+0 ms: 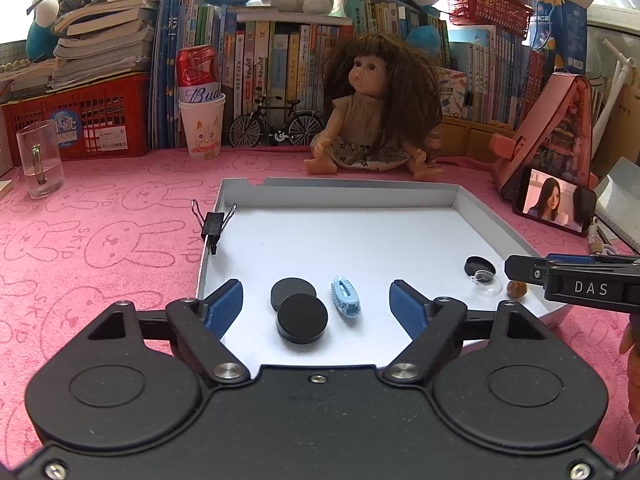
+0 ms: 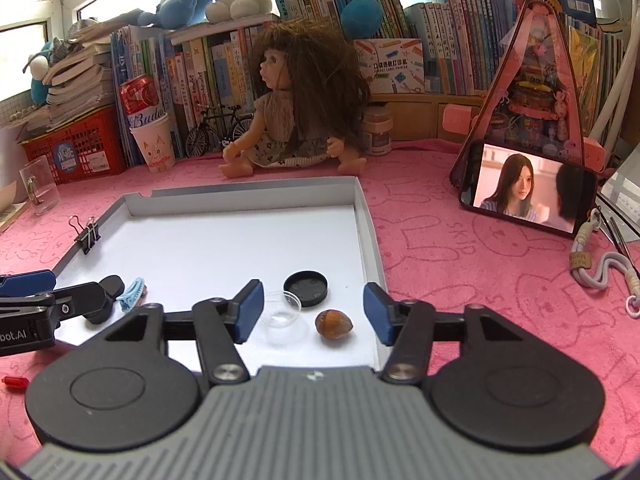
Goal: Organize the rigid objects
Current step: 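Open the left gripper to release the disc while the right gripper releases the nut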
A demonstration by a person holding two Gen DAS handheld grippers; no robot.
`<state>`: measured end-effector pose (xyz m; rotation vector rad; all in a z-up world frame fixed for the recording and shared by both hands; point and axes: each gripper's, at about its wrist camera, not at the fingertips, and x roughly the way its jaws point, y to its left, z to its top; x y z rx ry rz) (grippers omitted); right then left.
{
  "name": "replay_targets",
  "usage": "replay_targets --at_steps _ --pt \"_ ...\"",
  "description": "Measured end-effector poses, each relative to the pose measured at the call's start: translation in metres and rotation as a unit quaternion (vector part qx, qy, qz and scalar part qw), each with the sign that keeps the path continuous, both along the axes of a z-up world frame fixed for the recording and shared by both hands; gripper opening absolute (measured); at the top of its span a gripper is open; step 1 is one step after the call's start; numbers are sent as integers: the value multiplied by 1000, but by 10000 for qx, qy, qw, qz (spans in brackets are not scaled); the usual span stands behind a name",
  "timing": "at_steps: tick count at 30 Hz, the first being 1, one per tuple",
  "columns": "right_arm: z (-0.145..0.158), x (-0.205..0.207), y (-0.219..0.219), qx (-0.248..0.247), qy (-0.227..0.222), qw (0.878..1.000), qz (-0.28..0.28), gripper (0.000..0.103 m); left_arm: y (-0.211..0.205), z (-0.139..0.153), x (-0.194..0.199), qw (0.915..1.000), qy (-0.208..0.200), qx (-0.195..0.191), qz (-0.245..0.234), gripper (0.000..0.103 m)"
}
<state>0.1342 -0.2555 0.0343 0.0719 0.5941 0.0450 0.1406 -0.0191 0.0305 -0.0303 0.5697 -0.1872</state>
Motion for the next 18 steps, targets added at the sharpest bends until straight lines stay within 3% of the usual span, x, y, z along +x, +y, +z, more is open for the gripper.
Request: replay_targets --at_steps 6,18 --pt "8 -16 -1 71 -180 9998 76 84 0 7 -16 9999 -69 -66 -100 82" --pt "8 -61 -2 -249 -422 9980 389 88 0 11 -59 9991 -82 -84 -403 84"
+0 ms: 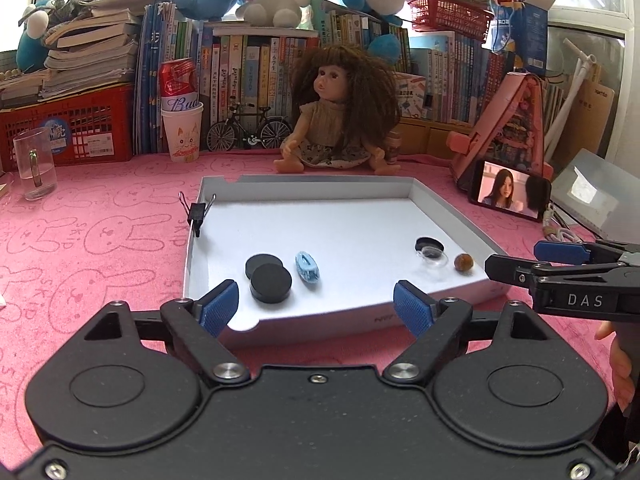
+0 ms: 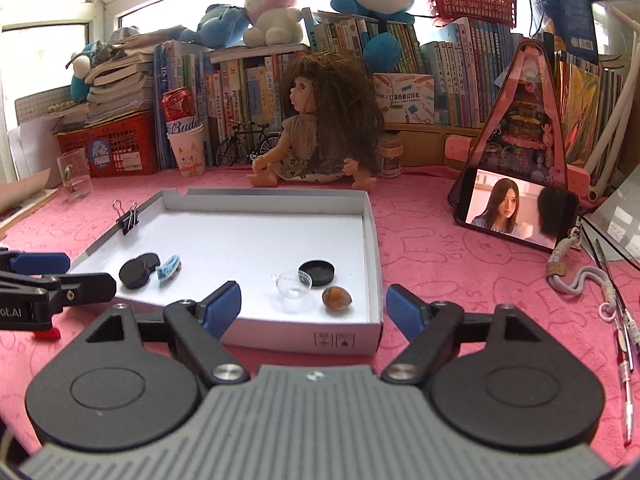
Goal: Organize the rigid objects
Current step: 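Open the left gripper to release the disc while the right gripper releases the nut, then grasp a black binder clip with the left gripper while the right gripper grasps a brown nut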
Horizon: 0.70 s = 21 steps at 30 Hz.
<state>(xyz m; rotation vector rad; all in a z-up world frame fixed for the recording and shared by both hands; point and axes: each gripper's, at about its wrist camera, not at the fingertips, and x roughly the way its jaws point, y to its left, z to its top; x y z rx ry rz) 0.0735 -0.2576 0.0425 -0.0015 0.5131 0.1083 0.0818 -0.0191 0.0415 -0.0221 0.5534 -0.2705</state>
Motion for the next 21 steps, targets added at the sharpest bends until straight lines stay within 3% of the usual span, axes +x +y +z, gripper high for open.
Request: replay_targets --at_steps 9,21 --pt "-14 -24 -7 -114 73 9999 -65 89 -1 -11 -18 9995 10 259 -152 84" --pt "-28 -50 -13 -120 -8 9991 -401 91 -3 -22 -40 9987 222 275 -358 84"
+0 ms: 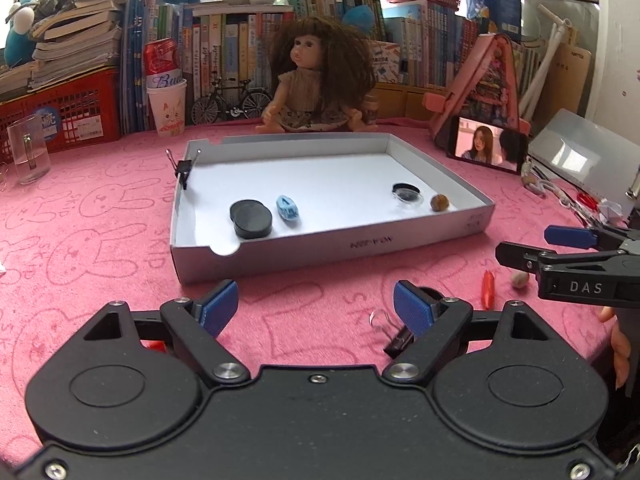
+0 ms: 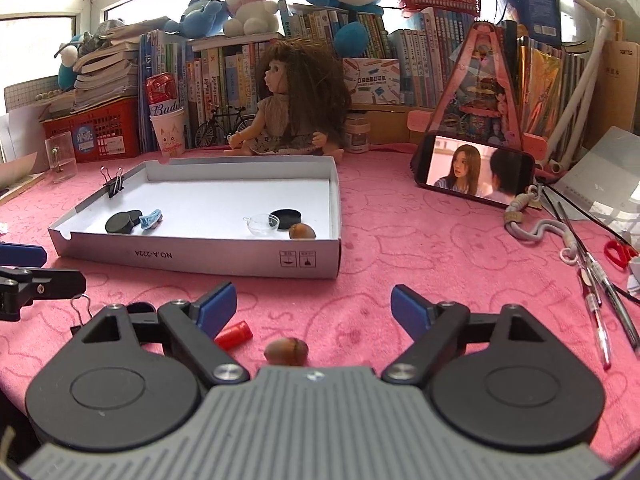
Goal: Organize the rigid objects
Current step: 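Grasp a black binder clip with the left gripper while the right gripper grasps a brown nut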
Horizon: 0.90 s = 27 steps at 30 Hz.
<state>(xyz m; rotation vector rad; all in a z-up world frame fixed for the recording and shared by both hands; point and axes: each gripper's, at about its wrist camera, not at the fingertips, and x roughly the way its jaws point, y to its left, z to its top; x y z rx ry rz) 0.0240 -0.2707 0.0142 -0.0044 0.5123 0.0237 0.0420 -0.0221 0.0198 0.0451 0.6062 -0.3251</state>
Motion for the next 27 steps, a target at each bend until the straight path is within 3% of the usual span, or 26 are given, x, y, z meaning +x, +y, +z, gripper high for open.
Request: replay_targets --at_steps 10,17,23,24,27 --pt "-12 -20 -2 -4 -20 10000 -88 91 -7 -4 -14 9999 102 -53 -103 84" --pt "-15 -18 0 20 10 10000 -56 91 1 10 -9 9999 -84 -139 20 84" --pt "-17 -17 3 -5 -12 10000 43 91 -5 10 -16 9992 38 -263 -293 83" --pt "-17 -17 4 5 -11 10000 57 91 -7 7 -17 9991 79 -263 -319 81" --pt "-17 -17 6 -21 4 10000 86 86 -14 -3 -14 9987 307 -280 -300 62"
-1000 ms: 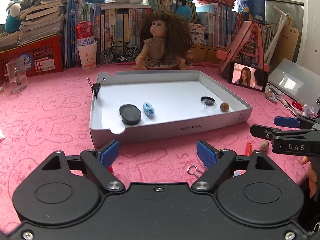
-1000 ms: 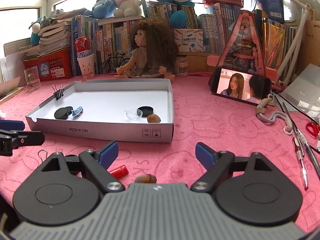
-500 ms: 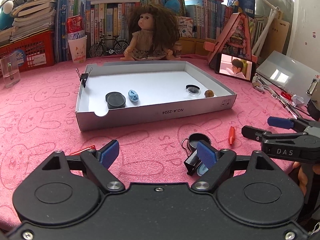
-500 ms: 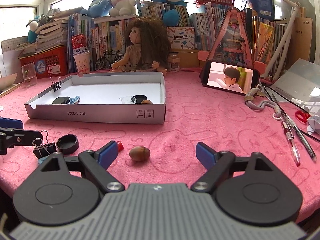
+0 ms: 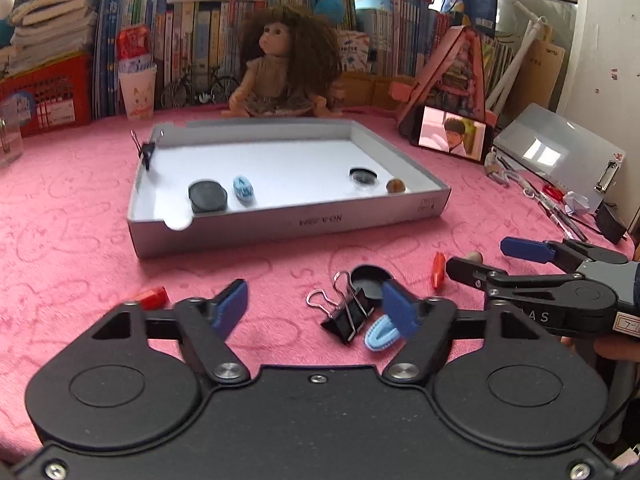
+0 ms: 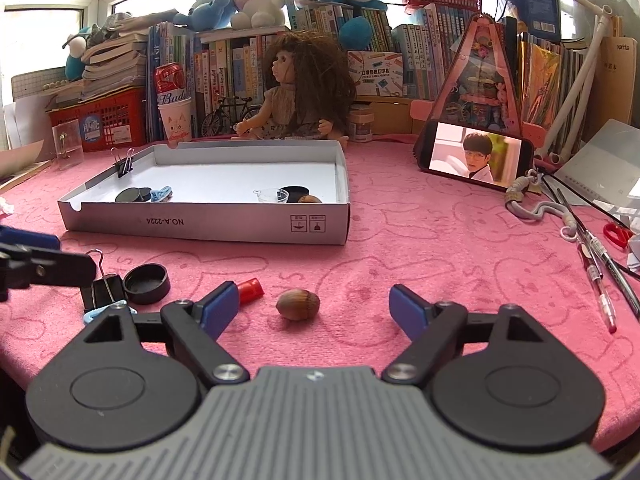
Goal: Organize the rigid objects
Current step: 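Grasp a black binder clip with the left gripper while the right gripper grasps a brown nut, then carry the binder clip with the left gripper while the right gripper carries the nut into the tray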
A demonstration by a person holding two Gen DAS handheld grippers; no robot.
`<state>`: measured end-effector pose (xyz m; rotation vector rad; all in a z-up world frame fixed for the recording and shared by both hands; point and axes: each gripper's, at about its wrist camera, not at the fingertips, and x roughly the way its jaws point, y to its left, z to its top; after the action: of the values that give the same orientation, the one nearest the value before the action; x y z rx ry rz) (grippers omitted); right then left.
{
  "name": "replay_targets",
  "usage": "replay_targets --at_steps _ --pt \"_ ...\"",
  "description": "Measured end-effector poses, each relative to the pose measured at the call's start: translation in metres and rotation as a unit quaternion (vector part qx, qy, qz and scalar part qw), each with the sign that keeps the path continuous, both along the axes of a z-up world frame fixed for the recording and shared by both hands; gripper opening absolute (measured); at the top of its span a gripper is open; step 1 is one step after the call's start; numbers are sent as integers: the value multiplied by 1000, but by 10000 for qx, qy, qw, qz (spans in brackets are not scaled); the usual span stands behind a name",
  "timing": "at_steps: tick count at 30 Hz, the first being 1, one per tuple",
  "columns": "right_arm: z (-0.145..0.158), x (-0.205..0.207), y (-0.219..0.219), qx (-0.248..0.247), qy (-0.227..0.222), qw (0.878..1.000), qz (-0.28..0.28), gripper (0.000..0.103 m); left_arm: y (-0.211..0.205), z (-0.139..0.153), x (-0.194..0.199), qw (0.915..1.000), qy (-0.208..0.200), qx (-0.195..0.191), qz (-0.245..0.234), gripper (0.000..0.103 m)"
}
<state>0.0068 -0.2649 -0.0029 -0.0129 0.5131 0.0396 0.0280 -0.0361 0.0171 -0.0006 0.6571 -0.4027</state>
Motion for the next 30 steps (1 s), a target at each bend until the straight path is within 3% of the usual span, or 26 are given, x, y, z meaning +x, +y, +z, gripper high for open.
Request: replay_targets --at_steps 2,7,9,10,11,13,15,24,30 --pt "0 0 1 -34 -2 10000 4 83 -4 -5 2 9999 107 -8 27 49" --pt "-1 1 1 0 63 10000 8 77 -15 -12 4 9998 97 180 -78 43" --pt "-2 1 2 -25 67 10000 15 72 -16 -13 2 9998 19 202 -92 27" --pt "-2 1 2 -42 57 10000 17 65 -16 -12 2 9998 30 127 -143 18" --pt "-2 1 2 -39 42 10000 4 60 -16 -11 2 9999 17 131 -107 16" --pt "-1 0 2 -6 8 10000 -53 41 -16 -9 3 9997 -94 245 15 14" --pt "-1 0 0 21 -18 9999 -109 31 -11 -7 6 9997 -86 222 113 12" --pt "0 1 1 2 -39 9999 -127 26 8 -2 16 9989 -101 209 415 11" --pt "0 3 2 22 -18 9999 -122 27 3 -11 11 9984 -87 428 369 21"
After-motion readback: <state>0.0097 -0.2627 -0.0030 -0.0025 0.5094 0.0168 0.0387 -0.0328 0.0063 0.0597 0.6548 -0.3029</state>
